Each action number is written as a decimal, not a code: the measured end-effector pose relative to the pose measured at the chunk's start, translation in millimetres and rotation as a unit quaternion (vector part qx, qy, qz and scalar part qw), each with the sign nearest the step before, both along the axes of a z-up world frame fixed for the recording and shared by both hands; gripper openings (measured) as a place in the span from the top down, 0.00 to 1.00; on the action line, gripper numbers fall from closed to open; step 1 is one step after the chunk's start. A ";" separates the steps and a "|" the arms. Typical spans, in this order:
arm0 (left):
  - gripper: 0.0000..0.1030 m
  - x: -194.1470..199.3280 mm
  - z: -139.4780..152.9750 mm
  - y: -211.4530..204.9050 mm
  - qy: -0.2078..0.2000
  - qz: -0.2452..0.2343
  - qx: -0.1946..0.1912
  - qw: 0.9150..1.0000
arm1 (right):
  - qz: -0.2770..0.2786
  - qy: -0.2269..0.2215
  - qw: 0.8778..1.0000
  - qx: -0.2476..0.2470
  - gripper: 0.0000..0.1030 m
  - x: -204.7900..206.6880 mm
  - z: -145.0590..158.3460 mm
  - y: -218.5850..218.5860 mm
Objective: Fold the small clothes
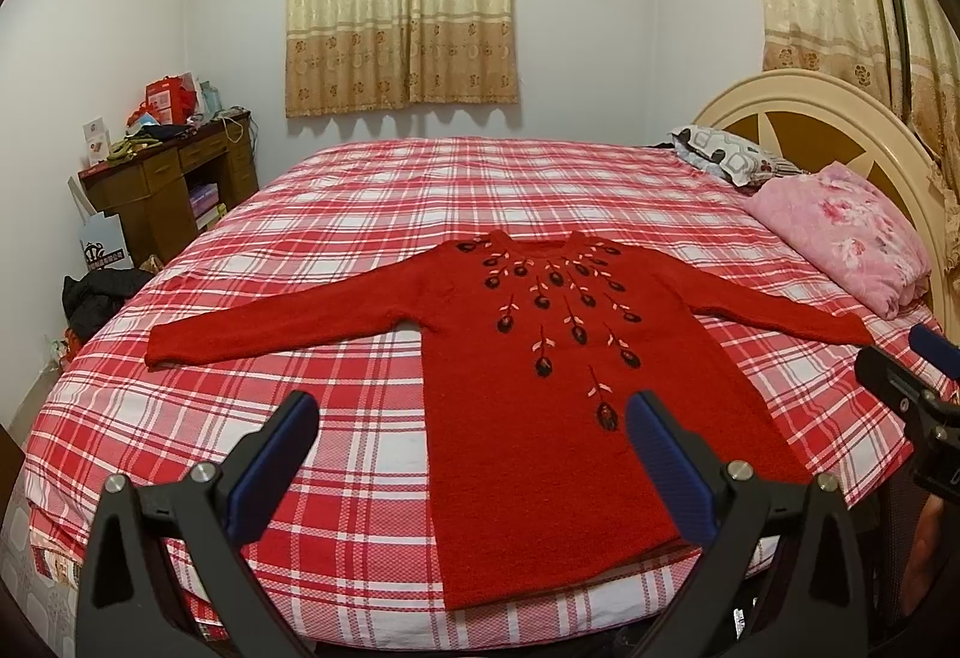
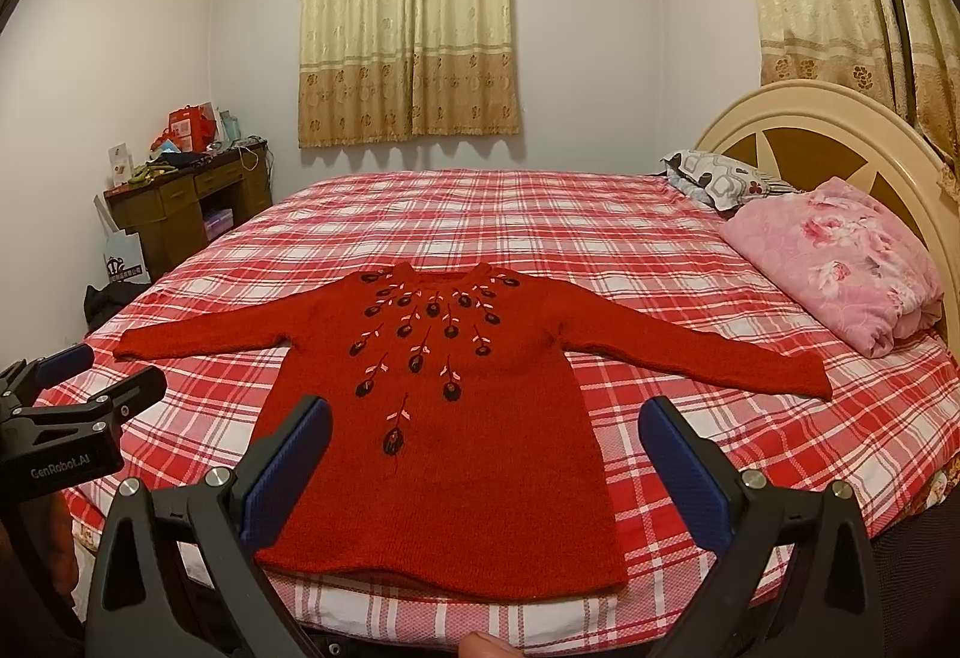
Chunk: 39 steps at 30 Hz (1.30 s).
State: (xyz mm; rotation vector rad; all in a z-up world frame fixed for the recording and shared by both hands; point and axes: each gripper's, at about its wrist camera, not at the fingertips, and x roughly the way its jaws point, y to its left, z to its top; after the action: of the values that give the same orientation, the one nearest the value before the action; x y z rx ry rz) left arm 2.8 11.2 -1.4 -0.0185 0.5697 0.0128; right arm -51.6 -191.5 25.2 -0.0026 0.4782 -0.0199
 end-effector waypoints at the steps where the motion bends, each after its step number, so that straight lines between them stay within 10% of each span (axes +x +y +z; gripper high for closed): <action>1: 0.00 0.0 0.1 0.2 0.000 0.000 0.000 1.000 | 0.000 0.001 1.000 0.000 0.01 -0.3 -0.3 0.5; 28: 0.00 1.7 -3.7 6.0 0.004 -0.004 0.000 1.000 | 0.015 0.008 1.000 0.003 0.01 6.1 -3.7 1.2; 39: 0.00 56.0 -35.4 2.2 0.043 -0.020 0.034 0.998 | -0.068 0.073 0.994 0.047 0.01 65.4 -45.9 -86.0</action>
State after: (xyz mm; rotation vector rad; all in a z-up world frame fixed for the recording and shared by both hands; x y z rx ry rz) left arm 58.8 13.3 -36.8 0.0595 0.6561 -0.0066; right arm 13.9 -277.5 -20.6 0.1216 0.6250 -0.1308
